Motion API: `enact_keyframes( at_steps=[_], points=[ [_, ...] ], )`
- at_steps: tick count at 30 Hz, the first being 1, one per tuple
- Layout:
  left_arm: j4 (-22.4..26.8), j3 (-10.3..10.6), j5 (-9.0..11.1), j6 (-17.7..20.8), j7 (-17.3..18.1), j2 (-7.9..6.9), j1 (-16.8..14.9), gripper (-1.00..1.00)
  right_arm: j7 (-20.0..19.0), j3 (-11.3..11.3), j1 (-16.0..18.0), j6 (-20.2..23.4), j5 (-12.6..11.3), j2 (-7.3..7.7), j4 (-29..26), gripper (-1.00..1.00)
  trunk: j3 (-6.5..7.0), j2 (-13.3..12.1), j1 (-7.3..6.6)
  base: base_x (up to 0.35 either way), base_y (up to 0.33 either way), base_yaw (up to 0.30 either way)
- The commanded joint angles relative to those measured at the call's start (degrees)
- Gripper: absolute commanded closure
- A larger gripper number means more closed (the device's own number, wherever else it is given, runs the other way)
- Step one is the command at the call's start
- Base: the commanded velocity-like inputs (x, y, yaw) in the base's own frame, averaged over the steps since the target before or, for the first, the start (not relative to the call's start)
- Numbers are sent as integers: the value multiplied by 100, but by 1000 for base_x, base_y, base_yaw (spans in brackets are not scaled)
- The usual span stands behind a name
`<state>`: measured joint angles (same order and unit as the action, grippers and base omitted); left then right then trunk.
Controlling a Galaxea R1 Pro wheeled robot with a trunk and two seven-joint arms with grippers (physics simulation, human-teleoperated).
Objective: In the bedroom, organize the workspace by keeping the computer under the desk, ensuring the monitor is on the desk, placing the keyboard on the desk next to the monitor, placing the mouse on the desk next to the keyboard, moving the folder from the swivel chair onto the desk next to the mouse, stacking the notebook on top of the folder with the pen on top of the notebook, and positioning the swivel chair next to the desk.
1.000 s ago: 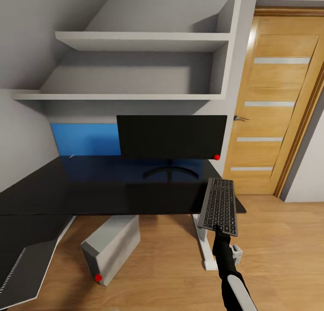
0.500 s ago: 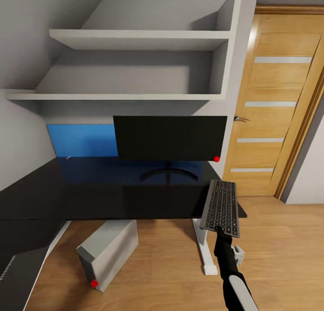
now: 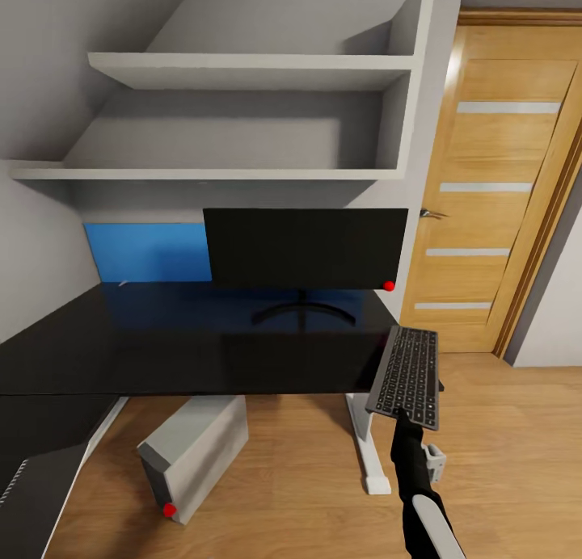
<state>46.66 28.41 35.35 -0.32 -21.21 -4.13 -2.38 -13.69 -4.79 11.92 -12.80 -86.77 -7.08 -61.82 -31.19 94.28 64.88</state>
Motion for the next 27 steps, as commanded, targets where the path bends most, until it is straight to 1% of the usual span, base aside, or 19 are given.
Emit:
enact_keyframes(
  at_steps=[1,4,9,14,19,27],
  points=[
    [10,35,43,-3,-50,-9,-5,-100,-55,-4,4,-1,-68,-4,3,100,-6,3,0,5,0,0],
    [10,34,46,-4,-50,-9,-5,-100,-55,-4,4,-3,-68,-4,3,100,-6,3,0,94,6,0],
    [-5,33,63,-2,-42,-9,-5,-100,-55,-4,4,-3,-68,-4,3,100,-6,3,0,223,20,0],
    [-8,33,56,-3,-41,-9,-6,-100,-55,-4,6,0,-68,-2,3,100,-6,3,0,66,2,0],
    [-8,31,51,1,-41,-9,-6,-100,-55,-4,11,0,-68,2,4,100,-6,3,0,204,-6,0],
    [48,8,51,-4,-24,-17,-6,-100,-55,-4,9,-1,-68,29,4,100,-6,3,0,28,-1,0]
  ],
)
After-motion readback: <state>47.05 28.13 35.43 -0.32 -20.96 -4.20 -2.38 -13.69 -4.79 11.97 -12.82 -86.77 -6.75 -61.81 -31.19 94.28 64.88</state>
